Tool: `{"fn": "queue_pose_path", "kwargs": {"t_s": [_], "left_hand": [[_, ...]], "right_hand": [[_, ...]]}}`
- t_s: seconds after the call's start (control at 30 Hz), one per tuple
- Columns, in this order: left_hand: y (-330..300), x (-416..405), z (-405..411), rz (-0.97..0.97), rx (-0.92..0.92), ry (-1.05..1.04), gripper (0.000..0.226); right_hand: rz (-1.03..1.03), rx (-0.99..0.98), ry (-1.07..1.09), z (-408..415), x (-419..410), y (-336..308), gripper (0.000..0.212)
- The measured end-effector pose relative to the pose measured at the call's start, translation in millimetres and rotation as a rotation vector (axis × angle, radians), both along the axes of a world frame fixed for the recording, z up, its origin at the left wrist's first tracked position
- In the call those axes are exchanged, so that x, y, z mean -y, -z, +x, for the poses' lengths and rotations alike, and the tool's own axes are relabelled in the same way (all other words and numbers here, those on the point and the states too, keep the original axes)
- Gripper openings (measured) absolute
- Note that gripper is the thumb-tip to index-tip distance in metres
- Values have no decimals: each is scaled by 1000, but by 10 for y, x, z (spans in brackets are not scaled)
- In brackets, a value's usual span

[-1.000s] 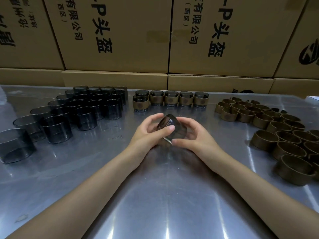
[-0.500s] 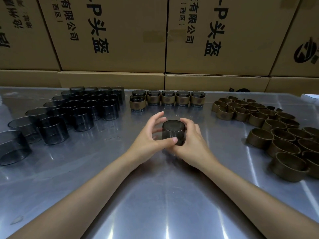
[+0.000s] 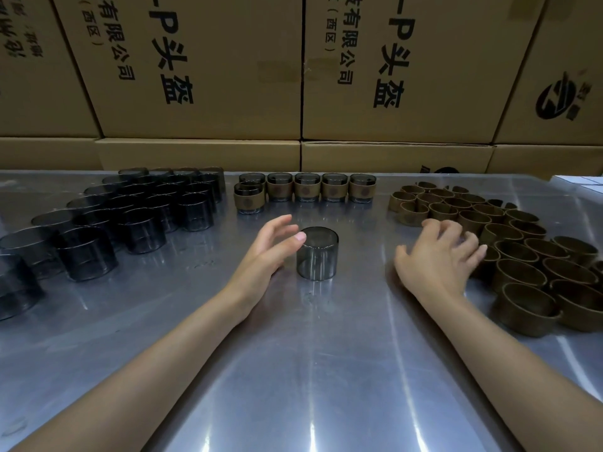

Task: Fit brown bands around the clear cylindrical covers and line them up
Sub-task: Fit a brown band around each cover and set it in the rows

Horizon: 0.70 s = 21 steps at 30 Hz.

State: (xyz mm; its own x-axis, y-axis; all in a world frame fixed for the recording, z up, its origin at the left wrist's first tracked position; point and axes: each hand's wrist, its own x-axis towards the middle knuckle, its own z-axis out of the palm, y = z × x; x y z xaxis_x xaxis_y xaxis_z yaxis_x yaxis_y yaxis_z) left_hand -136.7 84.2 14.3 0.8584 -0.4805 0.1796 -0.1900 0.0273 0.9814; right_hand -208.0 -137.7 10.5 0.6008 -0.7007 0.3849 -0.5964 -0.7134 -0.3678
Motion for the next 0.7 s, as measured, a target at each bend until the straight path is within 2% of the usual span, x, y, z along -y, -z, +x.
{"fn": "queue_pose_path", "kwargs": {"t_s": [0.17,0.4,0.5,0.6,0.7], "left_hand": [[-11,-2,-16,2,-2,3,57],[-11,-3,-16,4,-3,4,55],[-23,3,-25,-2,-4,4,54],[-21,3,-33,-6,-4,4,55],[-21,5,-39,-2,4,5,56]], "right_hand": [[-22,-81,20,-3,23,-24,58],[-140,116,-451,40,-79,-21,50],[-170,133,-453,75,-79,2,55],[-32,-3,-379,96,-42,43,66],[62,-5,-408,126,-19,44,59]]}}
